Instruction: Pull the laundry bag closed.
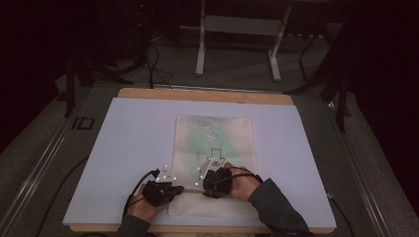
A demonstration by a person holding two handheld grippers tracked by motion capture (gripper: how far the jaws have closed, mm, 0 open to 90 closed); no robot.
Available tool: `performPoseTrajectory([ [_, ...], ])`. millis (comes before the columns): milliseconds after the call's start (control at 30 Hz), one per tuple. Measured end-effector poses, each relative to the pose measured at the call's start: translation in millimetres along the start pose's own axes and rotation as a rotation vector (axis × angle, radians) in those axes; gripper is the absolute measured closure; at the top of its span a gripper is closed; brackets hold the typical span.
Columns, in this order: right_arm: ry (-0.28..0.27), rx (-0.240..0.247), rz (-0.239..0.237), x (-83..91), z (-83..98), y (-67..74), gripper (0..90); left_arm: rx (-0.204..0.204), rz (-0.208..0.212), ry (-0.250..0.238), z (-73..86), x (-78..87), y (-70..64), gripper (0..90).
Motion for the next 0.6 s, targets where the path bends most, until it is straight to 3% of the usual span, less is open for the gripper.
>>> performPoseTrajectory([
  [600, 0.009, -0.027, 0.000, 7.9, 17.0, 0.1, 82.2, -0.004, -0.004, 0.000, 0.0, 0.0, -0.7, 89.4],
])
Point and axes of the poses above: each handheld gripper's, and its own axes: x roughly backward along the jaws, z roughly out of its underside, y roughly to its left, the point moved 2 cm from there along -x, roughly forward along the jaws, and after that the axes turned 3 degrees about -y, right-handed, at the moved point
